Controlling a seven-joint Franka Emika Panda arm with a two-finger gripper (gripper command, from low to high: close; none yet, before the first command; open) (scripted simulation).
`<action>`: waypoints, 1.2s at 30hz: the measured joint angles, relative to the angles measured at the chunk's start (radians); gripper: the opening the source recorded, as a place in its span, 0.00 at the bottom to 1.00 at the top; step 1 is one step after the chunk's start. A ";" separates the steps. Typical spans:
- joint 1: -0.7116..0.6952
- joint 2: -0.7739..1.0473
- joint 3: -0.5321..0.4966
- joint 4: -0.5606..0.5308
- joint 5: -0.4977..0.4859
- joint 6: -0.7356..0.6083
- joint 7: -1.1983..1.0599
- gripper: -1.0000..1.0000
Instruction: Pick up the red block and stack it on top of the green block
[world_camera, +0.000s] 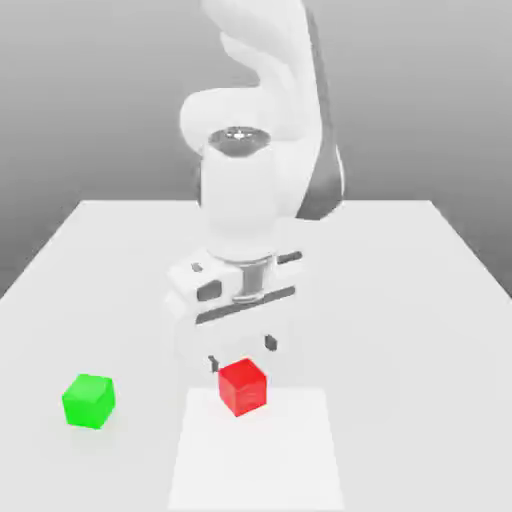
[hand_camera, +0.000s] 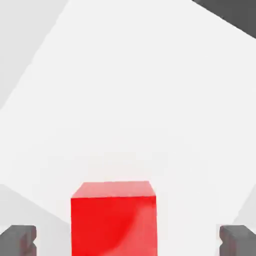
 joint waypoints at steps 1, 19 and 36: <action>-0.024 0.039 0.029 0.004 0.026 0.033 -0.020 0.50; -0.100 -0.161 0.048 -0.013 -0.069 -0.153 0.062 0.00; -0.444 0.094 -0.096 0.242 0.064 -0.158 0.305 1.00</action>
